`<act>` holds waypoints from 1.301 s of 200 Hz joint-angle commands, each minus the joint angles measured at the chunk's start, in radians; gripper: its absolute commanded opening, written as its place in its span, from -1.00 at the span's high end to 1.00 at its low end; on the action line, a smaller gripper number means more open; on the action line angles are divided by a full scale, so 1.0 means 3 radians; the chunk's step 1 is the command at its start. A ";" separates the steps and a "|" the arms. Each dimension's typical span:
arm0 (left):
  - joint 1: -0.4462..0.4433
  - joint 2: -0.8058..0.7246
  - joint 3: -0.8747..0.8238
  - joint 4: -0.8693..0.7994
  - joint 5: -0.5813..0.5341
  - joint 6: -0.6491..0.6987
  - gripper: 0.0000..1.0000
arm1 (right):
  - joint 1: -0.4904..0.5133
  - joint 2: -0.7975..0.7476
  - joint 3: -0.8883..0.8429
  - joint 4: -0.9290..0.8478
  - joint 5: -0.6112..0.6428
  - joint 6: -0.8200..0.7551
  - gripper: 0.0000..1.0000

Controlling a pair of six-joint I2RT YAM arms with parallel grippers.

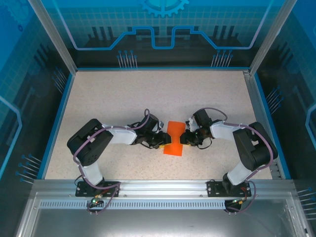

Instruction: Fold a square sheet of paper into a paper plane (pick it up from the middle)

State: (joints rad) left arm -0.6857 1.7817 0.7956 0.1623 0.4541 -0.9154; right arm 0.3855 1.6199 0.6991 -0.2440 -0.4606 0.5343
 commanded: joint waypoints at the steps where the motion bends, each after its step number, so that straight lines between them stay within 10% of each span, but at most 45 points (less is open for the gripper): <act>1: -0.0011 0.0082 0.0160 0.0028 0.0098 -0.0003 0.24 | -0.0010 0.0139 -0.0154 -0.0051 0.0151 -0.0022 0.49; 149: 0.0115 0.0300 0.0342 0.0331 0.0359 -0.0061 0.69 | -0.0099 -0.0173 -0.0088 -0.0143 0.0144 -0.0008 0.25; 260: 0.0265 0.0049 0.0229 0.0001 0.0230 0.0171 1.00 | 0.0030 -0.1022 -0.0296 -0.0078 0.0312 0.0004 -0.28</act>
State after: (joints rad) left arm -0.6308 1.8519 0.8787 0.2184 0.5282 -0.9104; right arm 0.3687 1.3842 0.6296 -0.2707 -0.3779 0.5396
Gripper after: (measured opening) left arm 0.050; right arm 0.601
